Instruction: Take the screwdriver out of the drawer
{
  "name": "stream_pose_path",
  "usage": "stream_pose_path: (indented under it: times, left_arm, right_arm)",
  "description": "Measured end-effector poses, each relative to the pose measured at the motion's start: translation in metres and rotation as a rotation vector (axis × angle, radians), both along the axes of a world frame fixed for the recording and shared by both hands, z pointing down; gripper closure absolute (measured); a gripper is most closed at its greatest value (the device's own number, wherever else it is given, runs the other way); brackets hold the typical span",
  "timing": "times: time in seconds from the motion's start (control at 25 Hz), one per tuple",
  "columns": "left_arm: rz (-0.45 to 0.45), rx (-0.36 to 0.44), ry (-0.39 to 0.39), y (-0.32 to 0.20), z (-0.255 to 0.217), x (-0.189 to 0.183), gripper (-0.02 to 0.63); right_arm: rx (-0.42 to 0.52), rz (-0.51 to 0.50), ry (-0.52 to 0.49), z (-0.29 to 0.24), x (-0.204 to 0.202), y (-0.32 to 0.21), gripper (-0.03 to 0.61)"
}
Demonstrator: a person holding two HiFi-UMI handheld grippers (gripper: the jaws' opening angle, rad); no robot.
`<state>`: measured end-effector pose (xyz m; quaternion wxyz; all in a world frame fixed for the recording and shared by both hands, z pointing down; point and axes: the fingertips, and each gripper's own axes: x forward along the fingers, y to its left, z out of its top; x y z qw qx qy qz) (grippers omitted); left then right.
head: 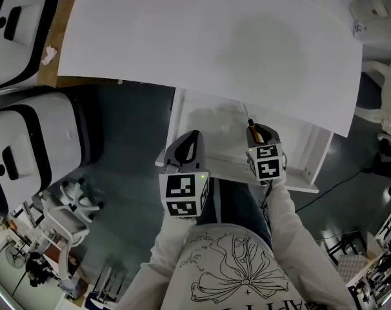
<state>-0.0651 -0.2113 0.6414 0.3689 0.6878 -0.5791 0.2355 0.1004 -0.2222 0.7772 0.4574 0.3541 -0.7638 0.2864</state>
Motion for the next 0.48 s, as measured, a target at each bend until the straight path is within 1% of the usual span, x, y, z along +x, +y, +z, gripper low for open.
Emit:
stream_pose_path:
  times: [0.24,0.48]
  left_arm:
    - [0.002,0.062,0.001,-0.007,-0.027,-0.006,0.604]
    - [0.022,0.148,-0.004,-0.017,-0.064,-0.006,0.604]
  right_arm:
    - [0.05,-0.01,-0.042,-0.041,-0.015,0.002,0.5]
    - [0.151,0.017,-0.089,-0.1,-0.023,-0.004,0.5]
